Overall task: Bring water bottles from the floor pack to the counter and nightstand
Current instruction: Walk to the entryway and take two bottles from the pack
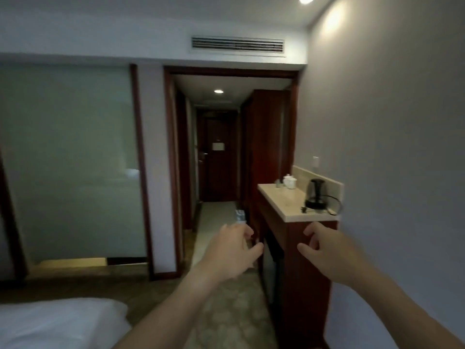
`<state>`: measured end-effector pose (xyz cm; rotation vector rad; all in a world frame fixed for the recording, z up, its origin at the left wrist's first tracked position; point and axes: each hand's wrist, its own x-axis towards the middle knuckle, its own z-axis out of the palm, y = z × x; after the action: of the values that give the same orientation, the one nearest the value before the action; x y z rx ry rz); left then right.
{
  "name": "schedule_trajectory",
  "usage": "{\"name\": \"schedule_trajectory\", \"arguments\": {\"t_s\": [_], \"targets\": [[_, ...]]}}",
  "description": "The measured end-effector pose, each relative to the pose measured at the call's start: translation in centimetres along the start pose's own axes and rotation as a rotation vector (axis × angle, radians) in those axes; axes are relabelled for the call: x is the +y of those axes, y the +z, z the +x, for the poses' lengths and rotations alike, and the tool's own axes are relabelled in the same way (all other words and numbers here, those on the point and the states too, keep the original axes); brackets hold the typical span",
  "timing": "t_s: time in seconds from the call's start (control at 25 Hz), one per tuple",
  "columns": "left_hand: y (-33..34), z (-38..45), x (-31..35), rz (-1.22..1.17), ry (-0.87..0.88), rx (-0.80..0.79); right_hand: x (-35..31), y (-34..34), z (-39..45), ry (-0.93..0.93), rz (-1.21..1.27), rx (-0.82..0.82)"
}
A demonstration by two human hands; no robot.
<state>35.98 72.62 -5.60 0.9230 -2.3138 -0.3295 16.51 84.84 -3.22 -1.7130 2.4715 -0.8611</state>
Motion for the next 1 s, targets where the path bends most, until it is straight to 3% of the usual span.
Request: {"name": "schedule_trajectory", "arguments": {"t_s": [0.16,0.52,1.0], "targets": [[-2.8,0.4,-6.6,-0.054,-0.146,-0.009,-5.2,4.9,5.0,-0.116,0.041,-0.157],[-5.7,10.5,-18.9,-0.048,-0.147,0.0,-12.9,12.3,19.6,-0.242,0.011,-0.175],[3.2,30.1,-27.3,-0.084,-0.11,-0.053,-7.7,19.6,39.6,-0.187,-0.013,-0.198]]}}
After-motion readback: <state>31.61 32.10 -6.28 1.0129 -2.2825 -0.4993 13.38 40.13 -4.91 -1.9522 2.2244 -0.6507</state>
